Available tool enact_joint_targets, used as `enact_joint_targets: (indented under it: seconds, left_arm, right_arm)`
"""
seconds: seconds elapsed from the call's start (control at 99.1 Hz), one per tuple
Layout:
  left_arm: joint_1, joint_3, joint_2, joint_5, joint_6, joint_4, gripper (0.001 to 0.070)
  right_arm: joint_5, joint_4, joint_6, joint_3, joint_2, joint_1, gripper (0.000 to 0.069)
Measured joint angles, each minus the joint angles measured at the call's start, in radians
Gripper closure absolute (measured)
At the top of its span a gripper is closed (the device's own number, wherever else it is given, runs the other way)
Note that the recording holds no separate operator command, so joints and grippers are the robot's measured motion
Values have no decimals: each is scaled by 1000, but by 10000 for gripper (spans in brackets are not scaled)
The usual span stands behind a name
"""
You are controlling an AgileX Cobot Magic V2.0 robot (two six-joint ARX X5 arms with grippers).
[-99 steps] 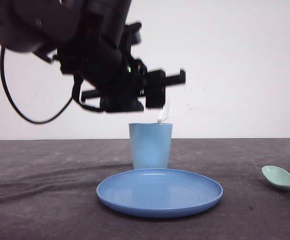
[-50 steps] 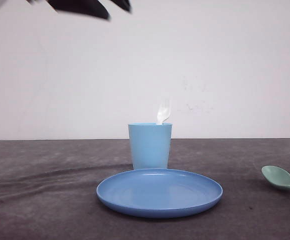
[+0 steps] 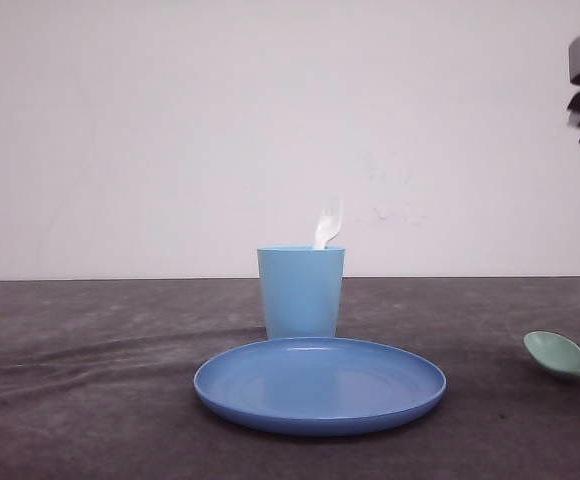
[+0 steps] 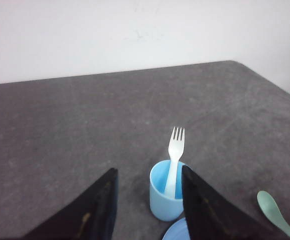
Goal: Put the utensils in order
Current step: 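Lower the right gripper onto the mint-green spoon and grasp it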
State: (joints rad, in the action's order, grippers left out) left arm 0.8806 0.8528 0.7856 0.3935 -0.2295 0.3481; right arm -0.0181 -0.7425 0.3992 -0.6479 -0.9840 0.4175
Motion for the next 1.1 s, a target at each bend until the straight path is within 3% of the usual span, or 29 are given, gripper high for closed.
enact_joint_targets:
  seconds: [0.454,0.787,1.1]
  left_arm:
    - [1,0,-2,-1,-23,103,480]
    - [1,0,-2,-1,-23,158,480]
    - [1,0,-2,-1,-23,198,480]
  right_arm:
    - [116,49,108,2,-137,142,358]
    - [127,105,151,2,-252,185,361]
    - [153,128,156,2,-305,203,481]
